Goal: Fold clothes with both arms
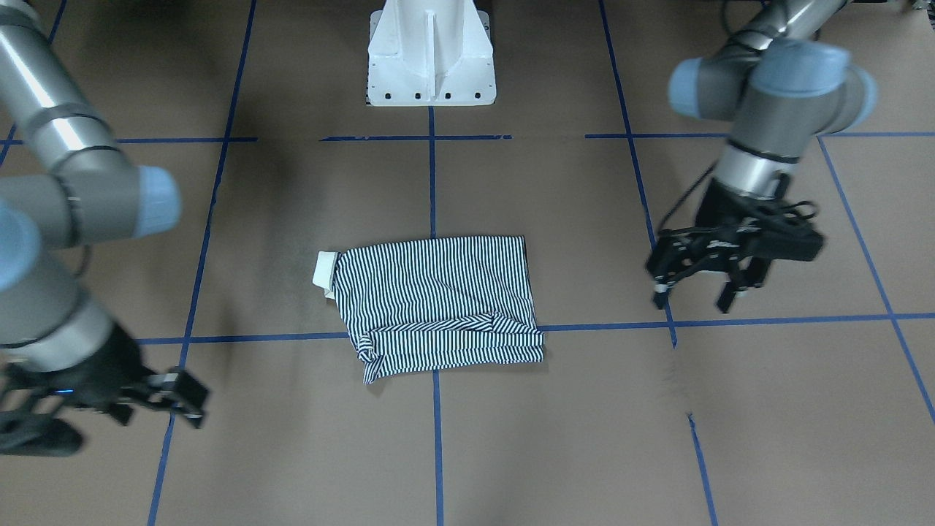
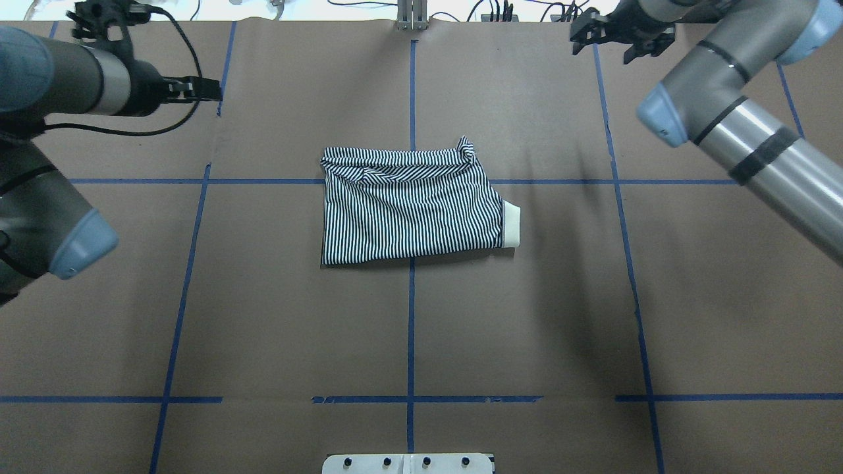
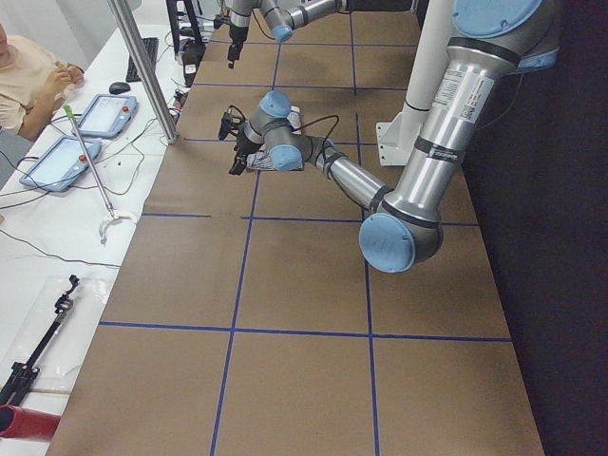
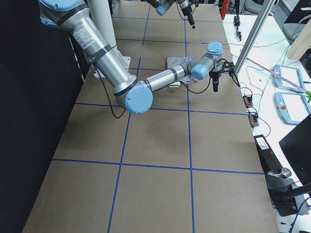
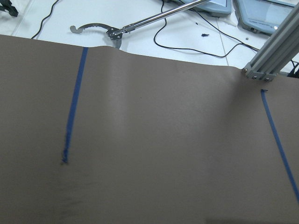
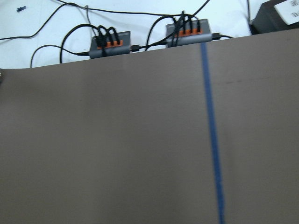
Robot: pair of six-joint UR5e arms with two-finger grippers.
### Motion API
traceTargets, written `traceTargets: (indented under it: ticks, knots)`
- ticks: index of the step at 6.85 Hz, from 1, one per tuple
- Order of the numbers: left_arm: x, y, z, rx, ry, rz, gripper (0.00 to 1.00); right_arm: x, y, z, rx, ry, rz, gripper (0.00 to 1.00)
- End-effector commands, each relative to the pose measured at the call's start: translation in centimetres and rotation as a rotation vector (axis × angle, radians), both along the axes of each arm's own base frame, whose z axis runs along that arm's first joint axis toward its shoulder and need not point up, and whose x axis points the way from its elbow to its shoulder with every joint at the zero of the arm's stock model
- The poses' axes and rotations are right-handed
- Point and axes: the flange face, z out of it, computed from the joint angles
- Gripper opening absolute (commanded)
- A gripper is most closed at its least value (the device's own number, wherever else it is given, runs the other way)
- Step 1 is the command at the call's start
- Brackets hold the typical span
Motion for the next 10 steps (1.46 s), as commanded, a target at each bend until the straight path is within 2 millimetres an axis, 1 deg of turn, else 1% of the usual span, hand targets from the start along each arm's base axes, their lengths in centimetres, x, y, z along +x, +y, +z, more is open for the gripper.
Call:
traceTargets:
  ticks: [1, 2, 3, 4, 5, 6, 7, 8, 9, 10]
  knots:
    - [-15.8, -0.6, 8.0, 0.122, -0.259, 0.052, 1.0, 12.7, 0.4, 8.8, 0.126, 0.087, -0.109, 1.0]
    - [-23.8, 1.2, 11.4, 0.163, -0.313, 0.111, 1.0, 17.4, 1.0, 11.6, 0.168, 0.126, -0.132, 1.0]
    - [-31.0, 3.0, 13.6, 0.204, -0.325, 0.156, 1.0, 22.2, 2.7, 14.7, 0.166, 0.088, -0.156, 1.0]
    - [-33.2, 4.8, 15.6, 0.106, -0.245, 0.233, 1.0, 25.9, 4.6, 16.3, 0.144, 0.015, -0.177, 1.0]
    - [-33.6, 6.8, 14.6, -0.055, -0.191, 0.256, 1.0, 27.4, 7.0, 19.3, 0.111, 0.018, -0.217, 1.0]
    - [-33.6, 7.6, 14.9, -0.181, -0.173, 0.268, 1.0, 28.1, 8.4, 21.8, 0.148, 0.056, -0.331, 1.0]
    - [-33.3, 10.9, 18.9, -0.246, -0.151, 0.285, 1.0, 27.1, 8.9, 21.9, 0.132, 0.072, -0.397, 1.0]
    - [-33.2, 13.0, 19.9, -0.188, -0.159, 0.276, 1.0, 23.7, 10.4, 24.1, 0.067, 0.237, -0.456, 1.0]
    - [-32.9, 13.3, 21.6, -0.188, -0.158, 0.283, 1.0, 22.1, 10.5, 23.0, 0.073, 0.274, -0.48, 1.0]
    - [-32.2, 13.1, 25.7, -0.253, -0.095, 0.321, 1.0, 21.5, 13.0, 24.6, 0.065, 0.151, -0.497, 1.0]
